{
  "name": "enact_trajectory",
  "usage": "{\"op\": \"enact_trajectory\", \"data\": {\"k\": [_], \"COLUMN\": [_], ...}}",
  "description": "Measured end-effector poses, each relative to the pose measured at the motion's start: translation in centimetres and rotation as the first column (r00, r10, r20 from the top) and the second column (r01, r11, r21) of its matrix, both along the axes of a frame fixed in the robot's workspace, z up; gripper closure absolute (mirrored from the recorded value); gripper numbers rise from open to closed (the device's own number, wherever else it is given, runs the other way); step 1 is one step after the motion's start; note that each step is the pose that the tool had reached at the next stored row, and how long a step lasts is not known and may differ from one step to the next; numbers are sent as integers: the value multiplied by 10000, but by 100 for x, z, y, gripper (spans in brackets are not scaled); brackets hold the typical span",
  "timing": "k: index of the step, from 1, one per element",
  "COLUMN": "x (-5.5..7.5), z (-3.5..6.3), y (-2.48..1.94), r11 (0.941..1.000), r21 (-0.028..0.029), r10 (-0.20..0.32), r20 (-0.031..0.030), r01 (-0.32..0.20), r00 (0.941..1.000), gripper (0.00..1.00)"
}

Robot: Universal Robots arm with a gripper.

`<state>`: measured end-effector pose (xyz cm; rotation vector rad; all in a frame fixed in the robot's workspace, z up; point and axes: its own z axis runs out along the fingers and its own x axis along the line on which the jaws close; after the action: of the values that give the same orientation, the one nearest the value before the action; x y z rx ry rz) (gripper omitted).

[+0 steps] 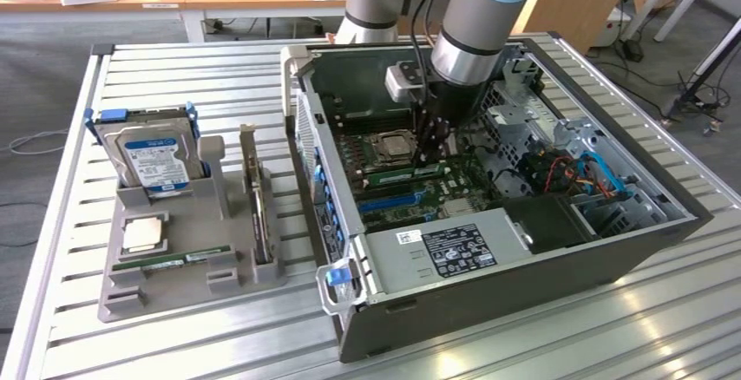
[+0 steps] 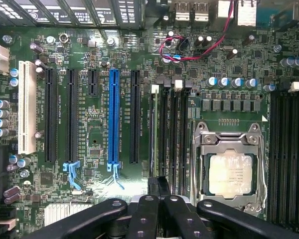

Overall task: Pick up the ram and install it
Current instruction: 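Press down the ram until it locks into place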

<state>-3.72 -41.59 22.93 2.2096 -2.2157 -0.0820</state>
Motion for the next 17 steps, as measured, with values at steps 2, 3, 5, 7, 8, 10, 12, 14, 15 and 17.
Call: {"op": "enact_trajectory", "data": {"k": [2,3,5,7,8,10,12,14,15,17], "x": [0,0,0,0,0,0,0,1,0,0], "z": [0,-1,-9,-16,-17,-17,-18,-24,-27,-27], "y": [0,1,1,1,0,0,1,1,1,0], "r11": [10000,10000,10000,10000,10000,10000,10000,10000,10000,10000], "r21": [1,2,7,3,1,1,3,6,5,1], "r10": [0,0,0,0,0,0,0,0,0,0], "r20": [0,0,3,1,0,0,1,2,2,0], "r01": [0,0,0,0,0,0,0,0,0,0], "r00": [10000,10000,10000,10000,10000,10000,10000,10000,10000,10000], "gripper": [89,89,89,89,89,89,89,89,89,89]}}
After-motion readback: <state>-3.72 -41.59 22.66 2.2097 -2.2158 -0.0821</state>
